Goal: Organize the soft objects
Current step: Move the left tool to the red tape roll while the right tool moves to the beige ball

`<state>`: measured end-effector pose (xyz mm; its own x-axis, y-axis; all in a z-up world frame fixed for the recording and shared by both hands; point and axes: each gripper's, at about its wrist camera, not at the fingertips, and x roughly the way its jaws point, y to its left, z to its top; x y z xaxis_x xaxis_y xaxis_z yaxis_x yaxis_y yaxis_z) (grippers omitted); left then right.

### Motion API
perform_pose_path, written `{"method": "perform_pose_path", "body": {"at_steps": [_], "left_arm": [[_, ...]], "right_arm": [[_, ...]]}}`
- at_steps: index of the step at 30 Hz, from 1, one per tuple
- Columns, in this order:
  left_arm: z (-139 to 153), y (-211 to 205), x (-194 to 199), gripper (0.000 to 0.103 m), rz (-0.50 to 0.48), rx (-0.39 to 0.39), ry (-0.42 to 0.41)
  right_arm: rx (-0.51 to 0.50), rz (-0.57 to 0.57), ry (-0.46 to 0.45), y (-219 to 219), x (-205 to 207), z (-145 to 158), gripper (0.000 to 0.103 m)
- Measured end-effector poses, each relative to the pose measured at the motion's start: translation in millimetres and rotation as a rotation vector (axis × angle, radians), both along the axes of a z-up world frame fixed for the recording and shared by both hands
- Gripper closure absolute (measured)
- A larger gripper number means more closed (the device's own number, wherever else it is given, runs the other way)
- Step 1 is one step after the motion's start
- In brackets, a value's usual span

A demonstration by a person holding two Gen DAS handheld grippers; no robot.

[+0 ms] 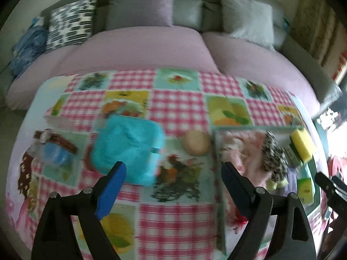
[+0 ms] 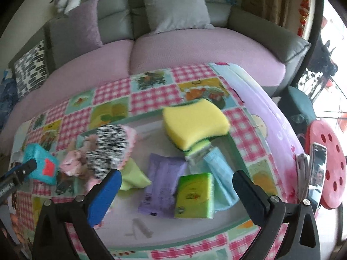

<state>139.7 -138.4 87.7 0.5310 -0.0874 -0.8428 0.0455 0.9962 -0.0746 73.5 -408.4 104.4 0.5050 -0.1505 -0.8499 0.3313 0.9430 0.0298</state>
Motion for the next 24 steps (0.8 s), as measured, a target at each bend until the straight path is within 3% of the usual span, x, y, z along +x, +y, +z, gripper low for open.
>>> {"method": "perform_pose_path", "body": {"at_steps": [10,19,24], "left_arm": [[18,92,-12,0.014,0.219,0.023,-0.044],[-14,144,-7,0.014,0.344,-0.015,0.05],[-44,153,4,0.014,0.376,-0.095,0.119]], "right_arm": [[0.036,0.167,-0.101,65,7,25,0.0],[0.104,0.356,-0.067,149,33,4,0.0],[0.106,0.402,-0.016,177,48,-17,0.0]]}}
